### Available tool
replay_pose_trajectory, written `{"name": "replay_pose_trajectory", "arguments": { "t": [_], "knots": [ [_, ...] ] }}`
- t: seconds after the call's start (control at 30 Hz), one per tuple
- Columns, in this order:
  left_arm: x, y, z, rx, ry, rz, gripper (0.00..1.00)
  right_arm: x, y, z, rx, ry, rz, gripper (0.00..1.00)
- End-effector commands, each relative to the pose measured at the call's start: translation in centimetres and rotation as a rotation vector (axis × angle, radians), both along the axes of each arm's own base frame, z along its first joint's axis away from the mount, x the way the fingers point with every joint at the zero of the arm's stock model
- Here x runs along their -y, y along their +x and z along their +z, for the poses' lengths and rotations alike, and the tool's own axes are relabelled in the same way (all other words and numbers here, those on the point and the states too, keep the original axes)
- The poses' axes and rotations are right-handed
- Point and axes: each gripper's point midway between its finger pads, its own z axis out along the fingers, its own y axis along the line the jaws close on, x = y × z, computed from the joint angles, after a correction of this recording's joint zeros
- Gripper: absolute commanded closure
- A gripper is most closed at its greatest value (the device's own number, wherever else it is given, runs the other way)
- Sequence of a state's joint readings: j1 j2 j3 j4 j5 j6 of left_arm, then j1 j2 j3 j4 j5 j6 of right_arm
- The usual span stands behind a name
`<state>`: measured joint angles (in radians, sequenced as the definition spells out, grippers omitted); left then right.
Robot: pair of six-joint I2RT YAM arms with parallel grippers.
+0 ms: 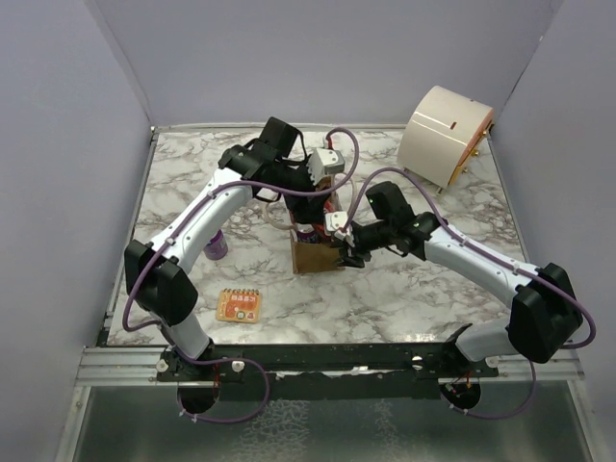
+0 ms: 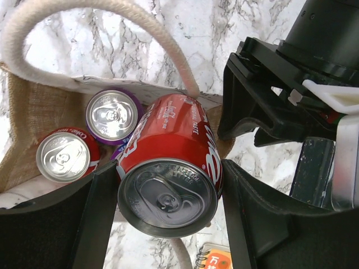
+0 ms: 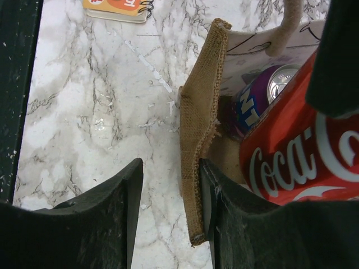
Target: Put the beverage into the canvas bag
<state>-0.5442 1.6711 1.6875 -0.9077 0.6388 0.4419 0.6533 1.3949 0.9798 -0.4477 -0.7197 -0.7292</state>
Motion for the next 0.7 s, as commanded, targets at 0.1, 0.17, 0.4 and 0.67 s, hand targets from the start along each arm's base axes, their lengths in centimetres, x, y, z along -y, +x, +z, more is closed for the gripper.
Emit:
{"name": "replay_pose_trajectory", "arguments": {
  "t": [0.1,0.17,0.4,0.67],
  "knots": [
    [2.0,-0.6,0.4,0.028,-0.042,-0.082,1.00,0.3,-1.7,0.1,-0.034,0.006,0.031,0.57],
    [2.4,-0.2,-0.6,0.011,-0.022,-0.081,1.00,0.4,-1.8,0.2,-0.032,0.008,0.032,0.57],
    [2.7,0.5,-1.8,0.017,0.018,-0.084,1.00,0.4,-1.9,0.1,-0.040,0.012,0.034,0.61],
    [3.0,0.7,-2.4,0.032,0.033,-0.106,1.00,0.2,-2.0,0.3,-0.042,0.021,0.038,0.63]
  ]
}}
